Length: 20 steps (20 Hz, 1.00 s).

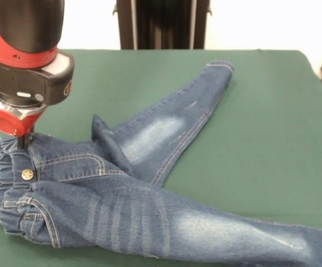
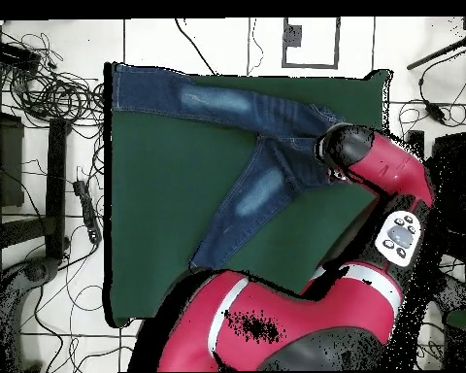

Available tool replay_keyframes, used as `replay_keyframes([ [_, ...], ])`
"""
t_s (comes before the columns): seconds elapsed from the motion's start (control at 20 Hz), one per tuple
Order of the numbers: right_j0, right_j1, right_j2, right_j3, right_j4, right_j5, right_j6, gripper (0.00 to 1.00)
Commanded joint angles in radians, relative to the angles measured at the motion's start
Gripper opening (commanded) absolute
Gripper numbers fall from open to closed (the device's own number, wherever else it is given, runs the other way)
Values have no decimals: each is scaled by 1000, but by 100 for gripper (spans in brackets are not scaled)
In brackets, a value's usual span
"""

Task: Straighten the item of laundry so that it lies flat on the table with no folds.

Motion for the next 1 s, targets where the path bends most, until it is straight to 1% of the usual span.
replay_keyframes([
  [0.05,38,23,99,165,18,-40,151,0],
  [0.3,35,18,115,177,26,-52,143,0],
  [0.35,36,20,114,176,28,-51,145,100],
  [0.7,36,24,109,165,21,-50,135,100],
  [0.8,42,31,95,154,24,-54,159,100],
  [1.0,46,16,76,121,29,9,171,100],
])
